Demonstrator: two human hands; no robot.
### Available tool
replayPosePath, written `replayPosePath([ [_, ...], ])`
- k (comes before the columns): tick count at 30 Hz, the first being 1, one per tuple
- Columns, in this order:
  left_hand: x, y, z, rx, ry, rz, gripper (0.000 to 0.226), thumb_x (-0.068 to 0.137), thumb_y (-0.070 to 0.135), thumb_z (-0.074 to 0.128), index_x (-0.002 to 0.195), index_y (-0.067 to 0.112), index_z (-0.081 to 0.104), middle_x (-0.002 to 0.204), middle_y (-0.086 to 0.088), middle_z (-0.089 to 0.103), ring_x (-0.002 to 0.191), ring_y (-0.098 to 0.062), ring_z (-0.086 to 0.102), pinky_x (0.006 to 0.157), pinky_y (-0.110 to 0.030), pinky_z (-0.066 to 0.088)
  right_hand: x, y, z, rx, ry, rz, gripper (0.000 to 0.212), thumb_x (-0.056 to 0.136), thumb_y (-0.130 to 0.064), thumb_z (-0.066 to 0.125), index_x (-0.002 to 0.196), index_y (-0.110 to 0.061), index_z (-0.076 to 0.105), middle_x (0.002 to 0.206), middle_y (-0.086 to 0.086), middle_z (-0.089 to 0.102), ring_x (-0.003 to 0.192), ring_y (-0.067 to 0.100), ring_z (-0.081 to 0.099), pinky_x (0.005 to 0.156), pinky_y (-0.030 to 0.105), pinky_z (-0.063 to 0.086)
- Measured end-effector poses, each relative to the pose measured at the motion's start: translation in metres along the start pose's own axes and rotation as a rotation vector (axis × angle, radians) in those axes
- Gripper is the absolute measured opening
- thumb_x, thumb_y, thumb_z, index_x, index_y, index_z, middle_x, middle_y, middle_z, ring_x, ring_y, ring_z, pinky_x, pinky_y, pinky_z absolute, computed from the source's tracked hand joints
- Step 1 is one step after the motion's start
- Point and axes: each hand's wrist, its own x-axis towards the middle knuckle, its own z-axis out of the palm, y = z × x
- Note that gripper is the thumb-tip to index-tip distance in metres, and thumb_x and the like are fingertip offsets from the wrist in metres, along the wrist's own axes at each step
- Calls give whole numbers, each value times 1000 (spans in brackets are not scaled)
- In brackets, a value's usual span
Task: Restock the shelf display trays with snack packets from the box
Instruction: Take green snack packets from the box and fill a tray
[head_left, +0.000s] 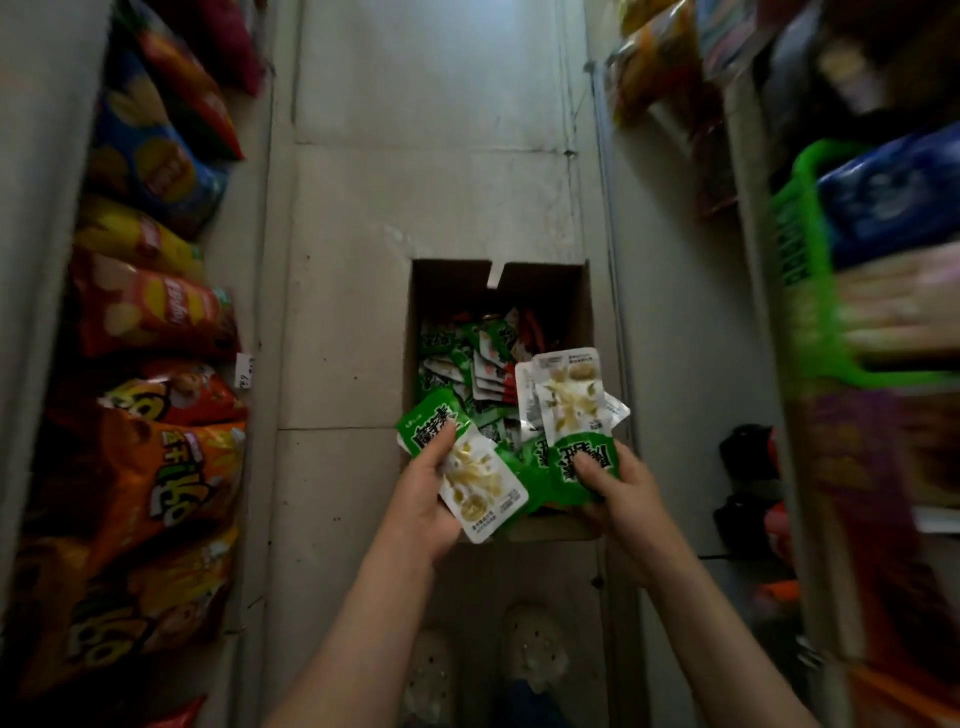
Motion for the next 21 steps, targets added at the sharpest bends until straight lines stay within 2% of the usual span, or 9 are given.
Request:
replayPosePath([
  [3, -49, 15, 13, -2, -32, 35, 31, 89, 35, 59, 92, 6, 68, 84, -16, 73, 87, -32, 64, 78, -47, 50, -50, -42, 3, 67, -23, -62, 34, 83, -16, 63, 116, -12, 58, 109, 15, 70, 99, 32, 68, 86, 48, 54],
  [7, -119, 38, 42, 83, -85, 98, 36, 89, 38, 56, 96, 4, 67, 90, -12, 67, 85, -27, 62, 81, -43, 53, -117, -106, -3, 76, -48, -140, 31, 85, -9, 60, 116, -9, 58, 105, 14, 69, 89, 26, 69, 68, 31, 59],
  [10, -165, 43, 71, 302, -118, 121, 37, 89, 29, 59, 111, -1, 62, 96, -18, 68, 82, -30, 67, 75, -44, 58, -162, -143, -3, 88, -166, -167, 35, 77, -14, 62, 111, -9, 60, 100, 10, 71, 84, 20, 70, 65, 26, 57],
  [12, -188, 42, 95, 446, -144, 169, 42, 90, 24, 62, 125, 0, 57, 109, -25, 67, 92, -37, 68, 78, -52, 57, -181, -158, 2, 90, -234, -160, 37, 74, -15, 62, 110, -8, 60, 98, 9, 72, 84, 20, 71, 65, 27, 57],
  [14, -206, 36, 114, 539, -211, 132, 51, 82, 35, 69, 125, 8, 61, 119, -24, 65, 104, -40, 65, 91, -61, 50, -192, -165, 9, 88, -289, -139, 39, 73, -16, 63, 111, -9, 60, 98, 8, 73, 86, 21, 71, 66, 29, 57],
  [15, -214, 32, 122, 581, -250, 96, 54, 79, 42, 69, 123, 11, 64, 121, -22, 65, 106, -39, 65, 94, -60, 48, -199, -170, 11, 91, -306, -132, 41, 73, -17, 63, 113, -9, 60, 100, 8, 73, 88, 21, 70, 68, 30, 58],
  [17, -223, 24, 130, 587, -280, 55, 54, 81, 53, 60, 118, 15, 68, 119, -18, 67, 105, -36, 66, 94, -53, 50, -205, -173, 12, 80, -312, -135, 39, 77, -17, 63, 116, -9, 59, 103, 10, 71, 88, 22, 70, 66, 32, 58],
  [21, -226, 13, 132, 527, -393, 35, 66, 91, 67, 34, 106, 18, 75, 116, -16, 68, 102, -33, 68, 88, -47, 55, -205, -174, -2, 31, -266, -140, 28, 90, -8, 57, 119, -5, 56, 103, 12, 67, 79, 19, 67, 46, 22, 50],
])
